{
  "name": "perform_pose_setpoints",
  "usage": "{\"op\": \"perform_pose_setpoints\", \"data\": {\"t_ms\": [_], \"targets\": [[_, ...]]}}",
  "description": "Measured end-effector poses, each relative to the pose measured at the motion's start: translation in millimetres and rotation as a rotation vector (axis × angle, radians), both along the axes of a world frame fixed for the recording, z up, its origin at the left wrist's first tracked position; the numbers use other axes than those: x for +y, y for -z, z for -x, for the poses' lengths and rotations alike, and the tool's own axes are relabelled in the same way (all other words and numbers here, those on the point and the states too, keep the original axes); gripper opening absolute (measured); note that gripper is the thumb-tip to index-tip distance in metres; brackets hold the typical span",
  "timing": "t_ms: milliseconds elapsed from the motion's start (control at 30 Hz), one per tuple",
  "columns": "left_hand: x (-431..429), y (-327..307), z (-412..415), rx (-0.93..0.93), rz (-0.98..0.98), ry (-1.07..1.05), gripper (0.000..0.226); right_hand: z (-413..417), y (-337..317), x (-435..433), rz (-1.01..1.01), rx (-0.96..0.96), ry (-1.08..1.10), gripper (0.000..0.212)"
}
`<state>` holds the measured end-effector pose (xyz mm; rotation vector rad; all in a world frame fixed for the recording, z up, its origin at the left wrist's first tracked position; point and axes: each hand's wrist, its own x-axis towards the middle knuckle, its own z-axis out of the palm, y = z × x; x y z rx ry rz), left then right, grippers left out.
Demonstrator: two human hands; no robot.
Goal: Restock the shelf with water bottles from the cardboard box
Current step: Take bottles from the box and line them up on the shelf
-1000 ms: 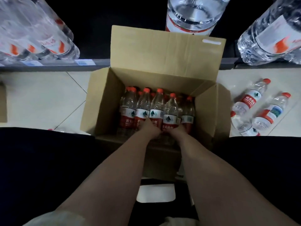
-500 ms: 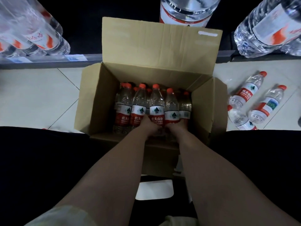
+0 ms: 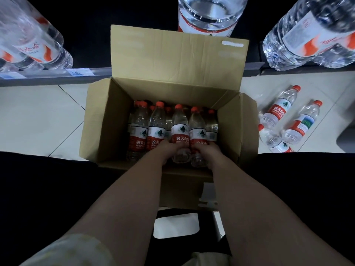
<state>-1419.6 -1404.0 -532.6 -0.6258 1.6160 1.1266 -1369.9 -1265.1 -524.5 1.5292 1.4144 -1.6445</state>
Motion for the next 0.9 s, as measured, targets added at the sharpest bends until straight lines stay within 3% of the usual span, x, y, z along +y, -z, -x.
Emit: {"op": "perform_pose_setpoints", "data": {"t_ms": [67,267,400,500,633,767,900], "targets": [[-4,-3,1,-0.022,-0.008,-0.045,0.077,-2,-9,-3,-0.017,0.001,-0.022,0.071],[-10,-59,4,-0.020,-0.066,-0.100,0.032,6,-50,-11,-0.096,0.118,-0.064,0.062],[-17,-97,8,0.094,-0.066,-0.029,0.056,4,-93,-16,-0.093,0.184,-0.073,0.067],[-23,-138,0,0.186,-0.097,-0.040,0.034,-3,-127,-20,-0.095,0.265,-0.058,0.067],[-29,-189,-6,0.301,-0.139,-0.048,0.061,-4,-182,-21,-0.118,0.391,-0.072,0.062],[-31,-244,-6,0.433,-0.160,-0.087,0.048,-1,-235,-16,-0.174,0.528,-0.105,0.071],[-29,-293,-4,0.586,-0.230,-0.100,0.053,-5,-301,-11,-0.245,0.690,-0.122,0.040]]}}
